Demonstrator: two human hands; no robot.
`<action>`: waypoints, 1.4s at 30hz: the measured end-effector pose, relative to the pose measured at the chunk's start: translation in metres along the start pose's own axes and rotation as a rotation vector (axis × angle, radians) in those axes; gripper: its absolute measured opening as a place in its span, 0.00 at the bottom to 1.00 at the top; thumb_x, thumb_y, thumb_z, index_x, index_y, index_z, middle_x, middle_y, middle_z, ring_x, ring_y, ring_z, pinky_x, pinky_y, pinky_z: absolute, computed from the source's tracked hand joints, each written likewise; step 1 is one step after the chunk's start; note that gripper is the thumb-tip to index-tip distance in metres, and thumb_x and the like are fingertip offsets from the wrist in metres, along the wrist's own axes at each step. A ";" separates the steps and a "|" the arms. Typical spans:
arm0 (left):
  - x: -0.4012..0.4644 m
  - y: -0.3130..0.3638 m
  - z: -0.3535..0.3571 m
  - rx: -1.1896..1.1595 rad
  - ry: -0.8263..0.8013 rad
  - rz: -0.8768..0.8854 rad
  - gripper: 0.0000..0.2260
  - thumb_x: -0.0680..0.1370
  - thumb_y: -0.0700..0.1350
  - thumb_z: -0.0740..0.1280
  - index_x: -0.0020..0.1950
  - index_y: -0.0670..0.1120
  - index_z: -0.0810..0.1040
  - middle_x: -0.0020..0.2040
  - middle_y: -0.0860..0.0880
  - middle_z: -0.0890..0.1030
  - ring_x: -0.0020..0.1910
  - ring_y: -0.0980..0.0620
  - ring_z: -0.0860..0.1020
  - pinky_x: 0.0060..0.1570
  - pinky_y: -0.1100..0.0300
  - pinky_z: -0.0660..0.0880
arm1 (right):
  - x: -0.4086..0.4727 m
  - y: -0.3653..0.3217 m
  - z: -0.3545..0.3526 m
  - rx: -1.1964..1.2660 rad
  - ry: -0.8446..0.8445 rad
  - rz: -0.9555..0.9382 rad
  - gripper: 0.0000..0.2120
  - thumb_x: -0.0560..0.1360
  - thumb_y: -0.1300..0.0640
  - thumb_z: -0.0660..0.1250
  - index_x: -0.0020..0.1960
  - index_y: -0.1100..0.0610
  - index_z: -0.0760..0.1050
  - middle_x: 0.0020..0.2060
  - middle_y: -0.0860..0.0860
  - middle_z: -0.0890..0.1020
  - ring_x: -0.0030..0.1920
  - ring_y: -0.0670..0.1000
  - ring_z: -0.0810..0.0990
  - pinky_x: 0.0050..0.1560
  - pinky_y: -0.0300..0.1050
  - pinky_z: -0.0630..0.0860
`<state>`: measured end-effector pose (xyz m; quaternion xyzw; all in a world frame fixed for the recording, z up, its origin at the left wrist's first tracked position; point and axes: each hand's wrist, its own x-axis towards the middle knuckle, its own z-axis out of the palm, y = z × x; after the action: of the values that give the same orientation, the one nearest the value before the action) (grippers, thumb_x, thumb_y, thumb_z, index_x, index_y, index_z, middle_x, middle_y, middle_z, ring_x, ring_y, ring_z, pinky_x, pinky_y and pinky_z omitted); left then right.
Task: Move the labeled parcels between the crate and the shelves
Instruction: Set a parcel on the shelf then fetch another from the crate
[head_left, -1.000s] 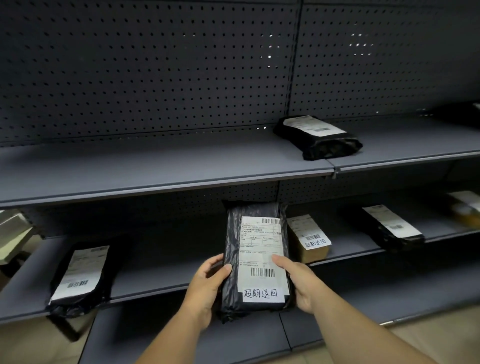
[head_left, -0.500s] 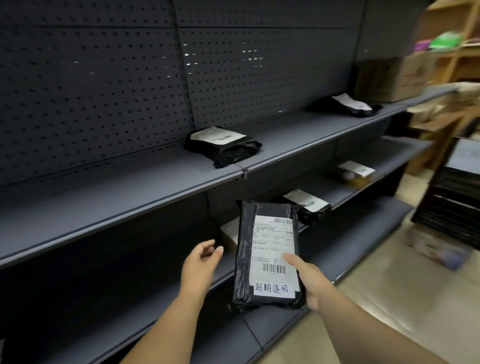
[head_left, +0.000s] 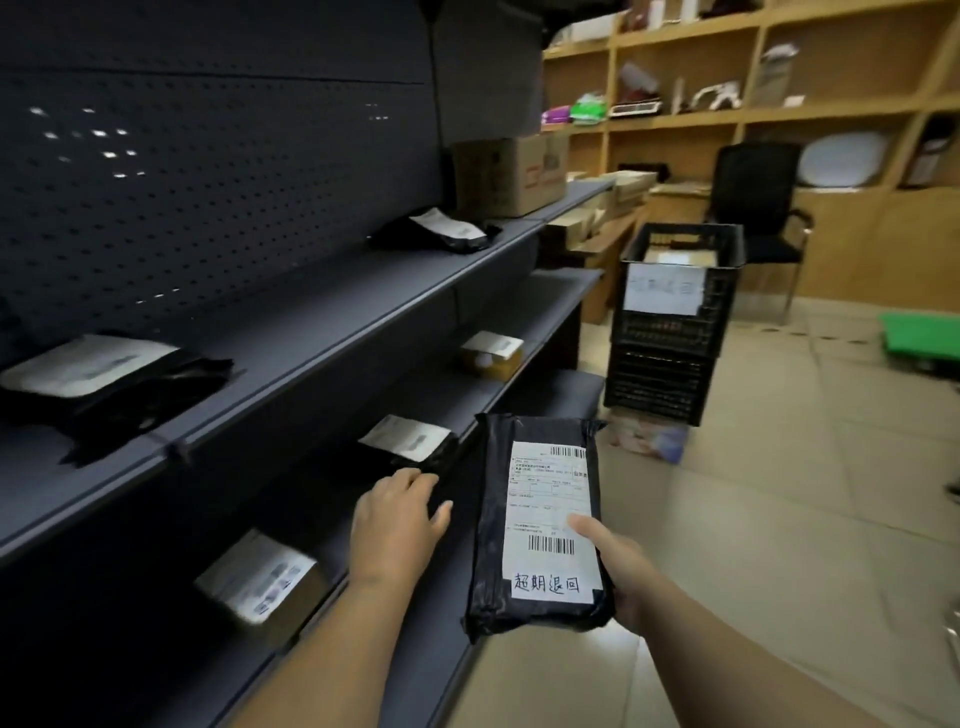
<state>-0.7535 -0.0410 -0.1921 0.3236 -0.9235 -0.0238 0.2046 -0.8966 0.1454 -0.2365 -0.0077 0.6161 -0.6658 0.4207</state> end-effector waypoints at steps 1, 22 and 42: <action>0.015 0.015 0.007 0.005 0.005 0.030 0.17 0.75 0.54 0.66 0.61 0.48 0.78 0.59 0.50 0.79 0.57 0.48 0.76 0.54 0.53 0.72 | 0.007 -0.009 -0.014 0.001 0.011 -0.003 0.15 0.75 0.54 0.68 0.53 0.66 0.79 0.47 0.62 0.85 0.48 0.62 0.84 0.55 0.57 0.78; 0.268 0.265 0.132 -0.077 -0.019 0.243 0.15 0.78 0.56 0.60 0.58 0.49 0.77 0.54 0.51 0.79 0.52 0.49 0.76 0.49 0.56 0.70 | 0.146 -0.206 -0.223 -0.018 0.315 -0.078 0.19 0.73 0.49 0.68 0.54 0.63 0.79 0.49 0.63 0.83 0.41 0.62 0.82 0.34 0.49 0.76; 0.551 0.336 0.230 -0.143 0.019 0.286 0.15 0.78 0.56 0.60 0.55 0.49 0.78 0.53 0.50 0.80 0.51 0.50 0.76 0.48 0.57 0.69 | 0.381 -0.374 -0.257 0.059 0.379 -0.153 0.20 0.72 0.50 0.70 0.55 0.64 0.78 0.46 0.61 0.84 0.38 0.59 0.83 0.30 0.43 0.76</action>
<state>-1.4308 -0.1305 -0.1434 0.1734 -0.9542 -0.0572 0.2371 -1.4849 0.0953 -0.1825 0.0833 0.6622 -0.7031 0.2453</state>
